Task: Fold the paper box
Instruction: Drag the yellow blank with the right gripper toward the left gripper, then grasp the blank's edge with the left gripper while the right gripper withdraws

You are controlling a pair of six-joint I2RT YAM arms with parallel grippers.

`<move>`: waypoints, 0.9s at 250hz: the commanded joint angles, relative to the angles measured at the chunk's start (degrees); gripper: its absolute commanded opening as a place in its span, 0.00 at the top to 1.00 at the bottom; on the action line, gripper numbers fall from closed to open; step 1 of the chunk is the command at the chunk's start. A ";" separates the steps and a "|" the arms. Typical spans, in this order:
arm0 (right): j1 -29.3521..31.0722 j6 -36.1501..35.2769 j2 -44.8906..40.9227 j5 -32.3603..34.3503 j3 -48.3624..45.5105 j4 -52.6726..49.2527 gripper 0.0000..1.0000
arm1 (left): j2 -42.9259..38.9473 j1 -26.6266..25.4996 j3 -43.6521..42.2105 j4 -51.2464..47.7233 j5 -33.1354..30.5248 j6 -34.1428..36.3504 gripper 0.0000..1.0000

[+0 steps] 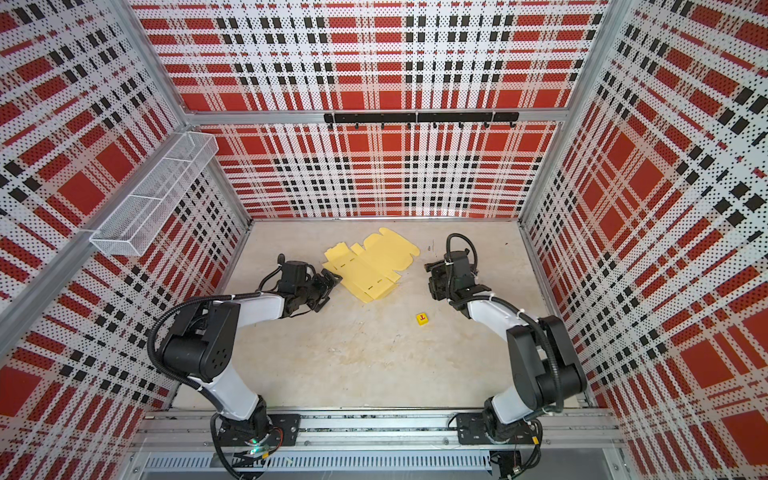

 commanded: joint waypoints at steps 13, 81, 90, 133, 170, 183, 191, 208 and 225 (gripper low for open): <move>-5.44 -6.20 -4.51 -1.08 2.76 -5.76 0.30 | 3.46 -0.78 2.75 0.27 1.21 -2.92 0.15; -14.38 -10.22 -9.83 -1.89 5.30 -10.91 0.19 | 8.83 -1.22 5.64 6.31 6.46 -6.98 0.29; -15.25 -10.45 -10.51 -2.06 5.51 -11.29 0.19 | 9.31 -1.35 6.13 6.23 6.64 -7.14 0.33; -18.98 -10.83 -11.75 -2.42 6.72 -11.53 0.18 | 10.17 -1.71 6.21 6.35 6.05 -7.00 0.55; -20.35 -11.47 -10.99 -1.69 9.60 -10.80 0.18 | 10.58 -1.74 6.76 6.49 5.85 -6.20 0.61; -20.54 -11.20 -10.63 -1.46 10.11 -10.05 0.19 | 10.62 -1.74 7.06 6.53 5.89 -5.96 0.63; -20.63 -11.16 -10.28 -1.33 10.41 -9.53 0.19 | 10.67 -1.69 7.18 6.63 6.04 -5.47 0.65; -20.63 -11.33 -9.51 -1.19 11.13 -9.44 0.19 | 10.82 -1.69 7.71 6.15 5.93 -3.92 0.68; -20.63 -11.34 -8.65 -1.41 11.51 -8.89 0.19 | 10.68 -1.66 8.30 5.02 5.40 -2.68 0.72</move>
